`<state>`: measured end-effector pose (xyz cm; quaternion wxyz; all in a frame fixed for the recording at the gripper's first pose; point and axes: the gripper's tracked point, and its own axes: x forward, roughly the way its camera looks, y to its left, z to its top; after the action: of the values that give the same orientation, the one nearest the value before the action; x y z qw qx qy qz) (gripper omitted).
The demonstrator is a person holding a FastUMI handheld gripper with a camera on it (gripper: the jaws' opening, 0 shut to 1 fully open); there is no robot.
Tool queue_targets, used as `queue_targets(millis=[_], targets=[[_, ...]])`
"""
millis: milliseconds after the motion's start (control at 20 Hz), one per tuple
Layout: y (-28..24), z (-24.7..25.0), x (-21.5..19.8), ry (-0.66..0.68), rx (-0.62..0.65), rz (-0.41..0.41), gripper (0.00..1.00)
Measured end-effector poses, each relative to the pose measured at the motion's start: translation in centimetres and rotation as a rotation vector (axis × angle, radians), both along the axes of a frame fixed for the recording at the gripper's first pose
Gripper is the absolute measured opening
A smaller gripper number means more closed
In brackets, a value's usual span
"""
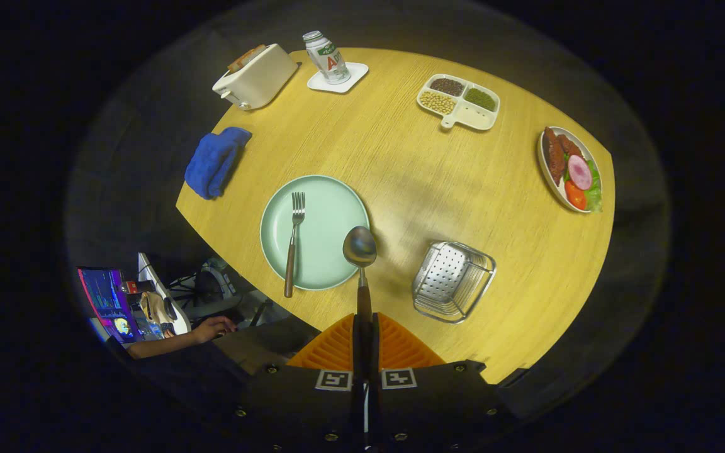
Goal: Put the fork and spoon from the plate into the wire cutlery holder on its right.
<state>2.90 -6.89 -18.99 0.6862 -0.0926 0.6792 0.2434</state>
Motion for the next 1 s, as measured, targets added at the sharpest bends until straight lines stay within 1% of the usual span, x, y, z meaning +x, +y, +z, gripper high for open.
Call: queue_targets(millis=[200,300,400,500,700,1000], targets=[[-5.1,1.9,0.4,-0.029,-0.054,-0.035,0.03],[-6.7,1.8,0.1,-0.033,-0.072,-0.069,0.03],[-7.6,1.5,-0.2,-0.024,-0.077,-0.082,0.03],[-8.1,0.9,-0.3,-0.011,-0.090,-0.083,0.03],[-7.7,-2.3,0.4,0.009,-0.131,-0.083,0.03],[-6.5,-6.2,1.8,0.031,-0.183,-0.041,0.03]])
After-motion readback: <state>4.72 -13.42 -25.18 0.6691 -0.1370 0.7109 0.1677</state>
